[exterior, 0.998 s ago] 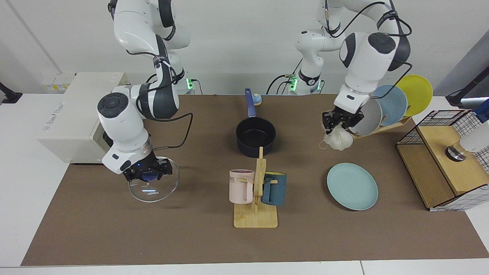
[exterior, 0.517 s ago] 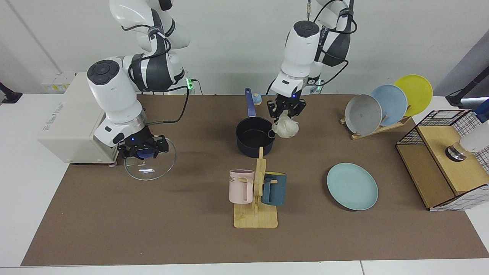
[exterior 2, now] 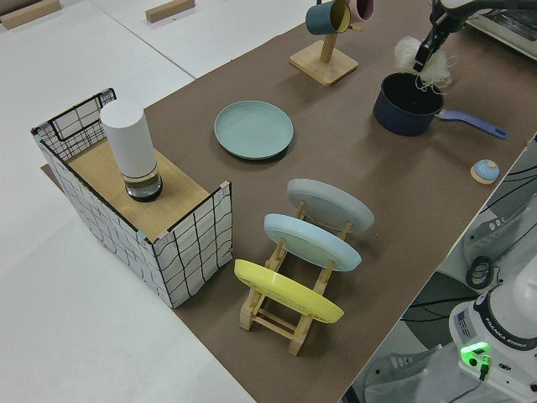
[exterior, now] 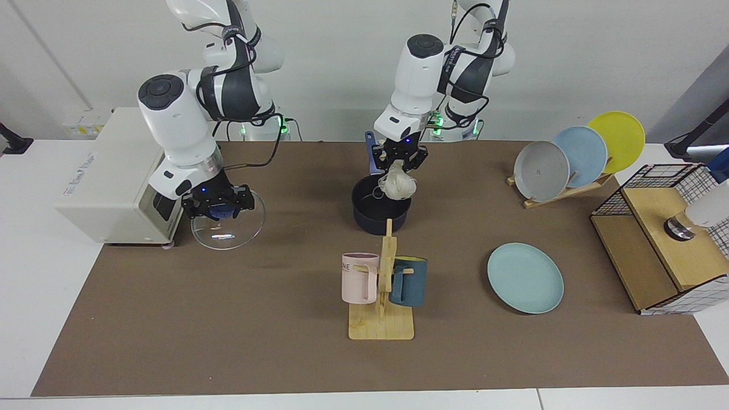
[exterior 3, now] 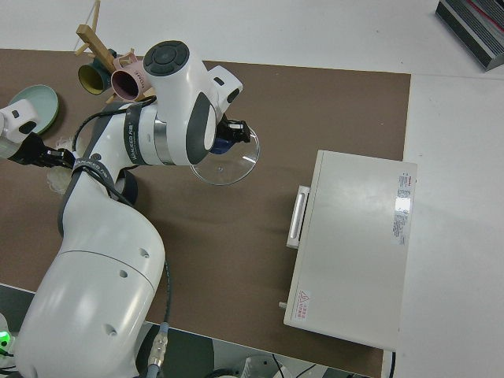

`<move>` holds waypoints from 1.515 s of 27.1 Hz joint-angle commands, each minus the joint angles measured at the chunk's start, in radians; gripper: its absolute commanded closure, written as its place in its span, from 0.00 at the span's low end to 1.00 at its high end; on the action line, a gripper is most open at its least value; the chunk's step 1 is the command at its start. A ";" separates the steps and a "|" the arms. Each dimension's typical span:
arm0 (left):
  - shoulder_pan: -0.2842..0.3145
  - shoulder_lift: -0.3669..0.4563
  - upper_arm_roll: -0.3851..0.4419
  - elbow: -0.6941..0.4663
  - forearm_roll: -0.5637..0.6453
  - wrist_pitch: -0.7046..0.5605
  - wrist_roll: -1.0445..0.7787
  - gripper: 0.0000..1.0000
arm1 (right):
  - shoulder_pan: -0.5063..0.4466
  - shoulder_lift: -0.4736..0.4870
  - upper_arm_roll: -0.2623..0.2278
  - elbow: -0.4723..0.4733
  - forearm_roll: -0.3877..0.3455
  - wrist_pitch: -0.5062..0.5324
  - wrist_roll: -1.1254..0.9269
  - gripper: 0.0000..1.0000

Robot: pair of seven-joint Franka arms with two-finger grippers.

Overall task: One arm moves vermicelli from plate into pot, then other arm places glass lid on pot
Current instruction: 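Lower the vermicelli into the pot while the right gripper grasps the lid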

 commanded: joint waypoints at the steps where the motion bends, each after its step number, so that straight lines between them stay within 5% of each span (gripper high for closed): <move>1: 0.004 -0.009 -0.012 -0.018 -0.026 0.023 0.026 1.00 | 0.005 -0.029 -0.005 -0.036 0.009 0.040 -0.009 1.00; 7: 0.004 0.008 -0.016 -0.038 -0.025 0.095 0.022 1.00 | 0.008 -0.027 -0.005 -0.028 0.004 0.043 0.000 1.00; 12: -0.013 0.130 -0.039 -0.070 0.044 0.182 -0.010 1.00 | 0.008 -0.013 -0.004 -0.028 -0.003 0.053 0.028 1.00; 25: -0.002 0.143 -0.041 -0.093 0.081 0.187 -0.038 1.00 | 0.021 0.022 -0.004 0.006 -0.002 0.093 0.051 1.00; 26: -0.002 0.147 -0.041 -0.092 0.081 0.181 -0.038 0.97 | 0.021 0.024 -0.004 0.009 -0.002 0.092 0.055 1.00; 27: 0.000 0.150 -0.041 -0.090 0.081 0.176 -0.035 0.81 | 0.023 0.024 -0.004 0.009 -0.002 0.093 0.061 1.00; 28: 0.000 0.152 -0.041 -0.090 0.081 0.176 -0.030 0.60 | 0.023 0.024 -0.002 0.009 -0.002 0.092 0.071 1.00; 30: 0.001 0.155 -0.036 -0.086 0.081 0.176 -0.011 0.01 | 0.025 0.024 -0.002 0.009 -0.002 0.092 0.088 1.00; 41: 0.001 0.167 -0.032 -0.046 0.081 0.153 0.003 0.00 | 0.049 0.030 0.006 0.009 0.000 0.090 0.150 1.00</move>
